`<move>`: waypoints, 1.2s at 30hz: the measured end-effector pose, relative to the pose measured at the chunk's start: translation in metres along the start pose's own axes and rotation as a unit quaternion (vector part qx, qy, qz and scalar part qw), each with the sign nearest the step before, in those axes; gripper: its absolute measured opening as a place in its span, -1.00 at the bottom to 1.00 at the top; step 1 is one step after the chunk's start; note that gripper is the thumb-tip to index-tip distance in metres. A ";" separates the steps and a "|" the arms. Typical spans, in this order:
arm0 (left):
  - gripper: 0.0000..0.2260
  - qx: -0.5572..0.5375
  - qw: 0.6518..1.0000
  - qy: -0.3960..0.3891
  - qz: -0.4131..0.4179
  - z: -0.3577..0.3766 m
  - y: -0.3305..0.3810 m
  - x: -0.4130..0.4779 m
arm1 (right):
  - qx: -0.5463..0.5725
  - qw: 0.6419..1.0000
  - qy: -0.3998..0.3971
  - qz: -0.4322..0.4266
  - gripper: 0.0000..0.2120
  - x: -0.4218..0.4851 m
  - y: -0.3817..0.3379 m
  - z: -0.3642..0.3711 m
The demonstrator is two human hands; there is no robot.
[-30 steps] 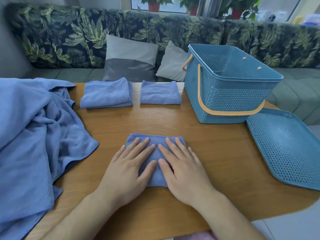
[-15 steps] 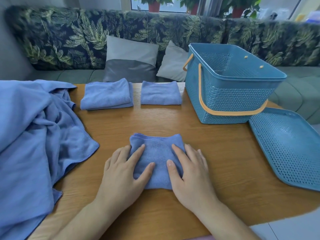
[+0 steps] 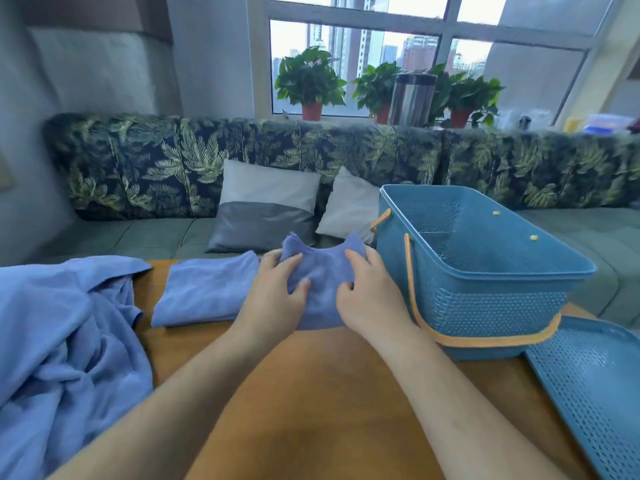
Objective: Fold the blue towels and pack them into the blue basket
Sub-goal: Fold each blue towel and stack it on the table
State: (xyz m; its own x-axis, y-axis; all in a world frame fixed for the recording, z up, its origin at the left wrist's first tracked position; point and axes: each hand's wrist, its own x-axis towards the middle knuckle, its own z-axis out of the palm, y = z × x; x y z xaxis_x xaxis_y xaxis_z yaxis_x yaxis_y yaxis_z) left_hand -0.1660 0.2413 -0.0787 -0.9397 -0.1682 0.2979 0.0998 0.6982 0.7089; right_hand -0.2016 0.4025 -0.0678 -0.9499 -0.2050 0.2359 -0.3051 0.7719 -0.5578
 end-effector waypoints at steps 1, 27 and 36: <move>-0.64 0.018 1.000 -0.013 -0.015 0.007 -0.004 0.023 | -0.022 1.000 -0.003 0.013 -0.42 0.024 0.001 0.005; -0.74 0.165 0.973 0.127 0.095 0.086 -0.071 0.056 | -0.133 0.953 0.232 -0.143 -0.77 0.060 0.045 0.107; -0.81 0.226 0.960 0.156 0.061 0.001 -0.068 -0.018 | -0.036 0.956 0.158 -0.246 -0.77 0.010 -0.023 0.116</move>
State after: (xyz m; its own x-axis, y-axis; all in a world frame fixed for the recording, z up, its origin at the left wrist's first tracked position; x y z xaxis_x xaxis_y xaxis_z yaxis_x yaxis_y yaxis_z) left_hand -0.1564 0.1978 -0.1332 -0.7794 -0.2173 0.5876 -0.0157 0.9444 0.3284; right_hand -0.2116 0.3129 -0.1452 -0.6208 -0.3704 0.6910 -0.6934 0.6707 -0.2635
